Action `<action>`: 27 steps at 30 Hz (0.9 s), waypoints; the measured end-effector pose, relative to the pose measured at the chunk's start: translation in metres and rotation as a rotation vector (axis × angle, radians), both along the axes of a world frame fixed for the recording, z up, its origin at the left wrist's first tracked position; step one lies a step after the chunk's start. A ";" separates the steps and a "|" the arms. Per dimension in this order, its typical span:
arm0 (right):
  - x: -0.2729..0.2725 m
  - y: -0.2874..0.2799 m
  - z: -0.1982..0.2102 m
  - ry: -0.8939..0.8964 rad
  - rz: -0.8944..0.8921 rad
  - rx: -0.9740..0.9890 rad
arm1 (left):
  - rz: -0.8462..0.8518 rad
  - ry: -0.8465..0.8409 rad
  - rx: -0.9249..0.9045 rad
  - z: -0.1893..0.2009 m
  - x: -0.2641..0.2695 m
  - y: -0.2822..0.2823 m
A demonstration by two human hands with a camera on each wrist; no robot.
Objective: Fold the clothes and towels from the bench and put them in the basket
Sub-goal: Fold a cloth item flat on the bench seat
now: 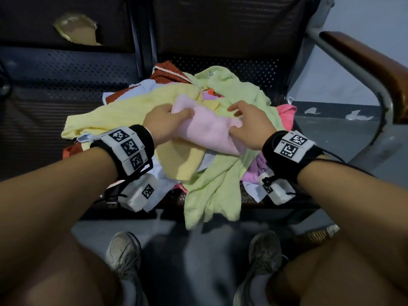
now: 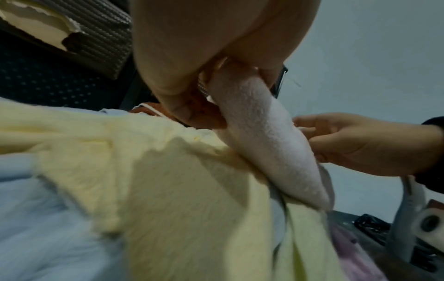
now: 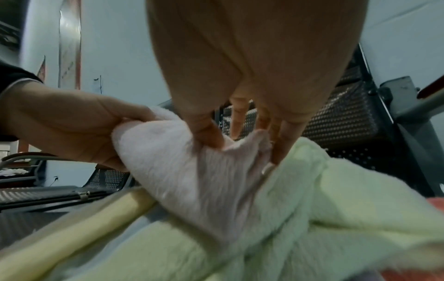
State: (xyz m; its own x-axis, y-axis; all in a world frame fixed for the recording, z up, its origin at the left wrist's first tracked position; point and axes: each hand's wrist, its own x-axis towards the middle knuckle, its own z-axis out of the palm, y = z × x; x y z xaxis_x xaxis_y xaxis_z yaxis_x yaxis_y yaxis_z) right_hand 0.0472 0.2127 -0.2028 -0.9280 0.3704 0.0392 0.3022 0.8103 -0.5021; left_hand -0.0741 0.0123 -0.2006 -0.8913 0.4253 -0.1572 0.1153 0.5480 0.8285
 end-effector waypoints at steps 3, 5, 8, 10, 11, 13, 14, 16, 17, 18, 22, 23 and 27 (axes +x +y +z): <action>0.008 -0.008 0.022 0.020 0.173 -0.170 | -0.157 0.011 0.242 0.023 0.022 0.006; 0.016 -0.017 0.040 0.079 0.285 -0.339 | -0.270 -0.009 0.372 0.041 0.037 0.011; 0.036 -0.018 0.061 0.175 0.336 -0.439 | -0.353 0.004 0.528 0.071 0.063 0.022; 0.058 -0.011 0.076 0.202 0.198 -0.503 | -0.344 -0.044 0.641 0.089 0.081 0.037; 0.071 -0.004 0.082 0.222 0.146 -0.544 | -0.326 -0.091 0.694 0.097 0.090 0.046; 0.098 0.013 0.094 0.283 0.077 -0.627 | -0.332 -0.242 0.747 0.111 0.111 0.068; 0.112 0.022 0.099 0.312 0.038 -0.659 | -0.388 -0.340 0.738 0.114 0.123 0.081; 0.148 0.045 0.104 0.352 -0.059 -0.703 | -0.537 -0.486 0.683 0.114 0.154 0.110; 0.169 0.058 0.103 0.365 -0.105 -0.729 | -0.577 -0.520 0.672 0.109 0.172 0.125; 0.193 0.072 0.099 0.372 -0.149 -0.758 | -0.592 -0.530 0.664 0.102 0.192 0.141; 0.298 0.120 0.066 0.459 -0.382 -0.840 | -0.620 -0.566 0.501 0.064 0.279 0.210; 0.322 0.131 0.054 0.496 -0.462 -0.861 | -0.634 -0.576 0.437 0.052 0.298 0.228; 0.401 0.164 -0.012 0.605 -0.817 -0.943 | -0.776 -0.573 0.199 -0.012 0.366 0.300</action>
State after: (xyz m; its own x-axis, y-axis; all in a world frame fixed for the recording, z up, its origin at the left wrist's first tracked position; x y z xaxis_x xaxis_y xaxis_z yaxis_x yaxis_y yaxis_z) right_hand 0.4483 0.3767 -0.2150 -0.3662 0.9058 -0.2131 0.0627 -0.2045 -0.9769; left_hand 0.2921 0.3123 -0.2127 -0.1647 0.9257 -0.3406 -0.0640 0.3346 0.9402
